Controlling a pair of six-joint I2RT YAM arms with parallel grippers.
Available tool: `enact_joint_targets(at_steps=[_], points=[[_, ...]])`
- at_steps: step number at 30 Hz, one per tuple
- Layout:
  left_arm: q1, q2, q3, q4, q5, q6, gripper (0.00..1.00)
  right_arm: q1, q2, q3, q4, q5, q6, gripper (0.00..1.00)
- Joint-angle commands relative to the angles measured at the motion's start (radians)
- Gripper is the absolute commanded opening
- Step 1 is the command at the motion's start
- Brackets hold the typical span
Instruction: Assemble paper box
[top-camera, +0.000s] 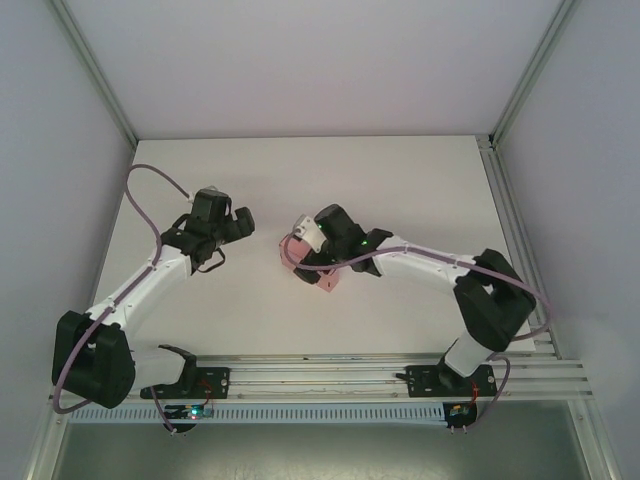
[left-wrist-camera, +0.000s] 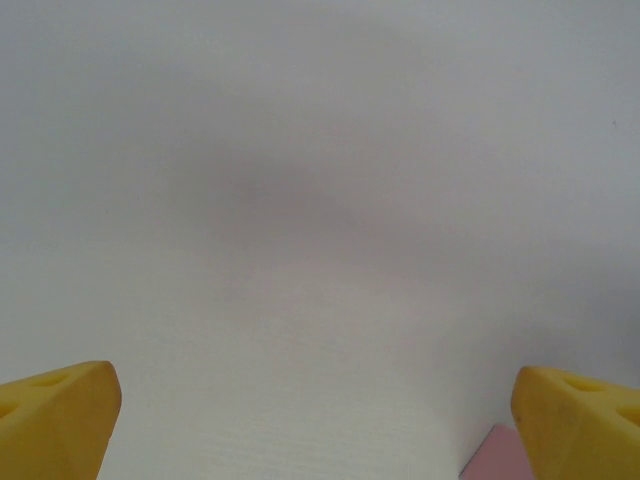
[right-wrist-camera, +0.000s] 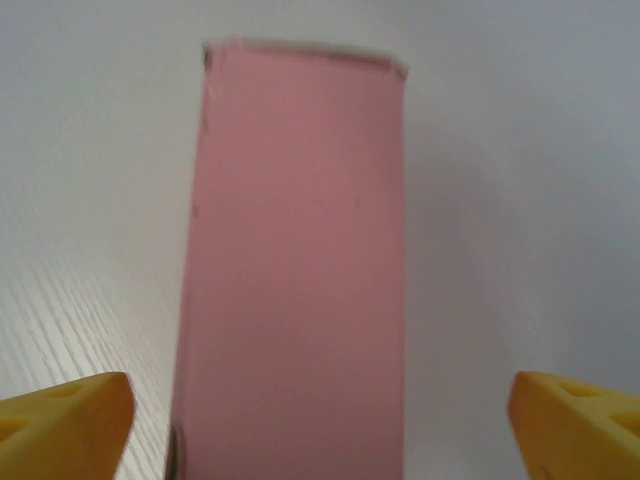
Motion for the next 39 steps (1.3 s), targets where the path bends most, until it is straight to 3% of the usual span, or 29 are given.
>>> enact_joint_targets(at_steps=[1, 4, 6, 9, 11, 13, 16, 19, 23, 28, 34, 36, 38, 39], points=[[0.016, -0.015, -0.014, -0.015, -0.038, -0.009, 1.0, 0.002, 0.032, 0.044, -0.099, 0.026, -0.037, 0.86], [0.021, -0.017, -0.012, -0.017, -0.04, -0.005, 1.0, 0.002, 0.047, 0.06, -0.129, 0.051, -0.058, 0.56], [0.024, -0.022, -0.012, -0.022, -0.042, -0.002, 1.0, 0.003, 0.046, 0.069, -0.15, 0.07, -0.072, 0.44], [0.027, -0.037, -0.015, -0.026, -0.042, 0.005, 1.0, 0.005, 0.016, 0.077, -0.154, 0.174, -0.079, 0.42], [0.028, -0.051, -0.02, -0.026, -0.046, 0.012, 1.0, 0.015, -0.025, 0.063, -0.108, 0.314, -0.127, 0.43], [0.028, -0.063, -0.03, -0.023, -0.057, 0.014, 1.0, 0.034, -0.054, 0.011, 0.006, 0.483, -0.275, 0.4], [0.03, -0.071, -0.039, -0.029, -0.076, 0.013, 1.0, 0.044, -0.067, -0.07, 0.193, 0.61, -0.539, 0.35], [0.032, -0.075, -0.043, -0.041, -0.074, 0.005, 1.0, 0.035, -0.043, -0.12, 0.395, 0.656, -0.712, 0.33], [0.031, -0.083, -0.051, -0.046, -0.081, -0.003, 1.0, 0.034, 0.009, -0.144, 0.525, 0.597, -0.861, 0.32], [0.034, -0.08, -0.04, -0.079, -0.097, -0.007, 1.0, 0.023, 0.054, -0.204, 0.664, 0.506, -0.855, 0.34], [0.039, -0.095, -0.044, -0.079, -0.083, -0.001, 1.0, 0.063, 0.052, -0.256, 0.595, 0.5, -0.786, 0.37], [0.041, -0.098, -0.041, -0.076, -0.088, -0.002, 1.0, 0.079, 0.025, -0.249, 0.49, 0.464, -0.712, 0.51], [0.044, -0.103, -0.041, -0.071, -0.087, 0.005, 1.0, 0.083, -0.016, -0.226, 0.339, 0.373, -0.614, 0.8], [0.044, -0.106, -0.042, -0.069, -0.086, 0.009, 1.0, 0.083, -0.037, -0.216, 0.279, 0.331, -0.569, 0.87]])
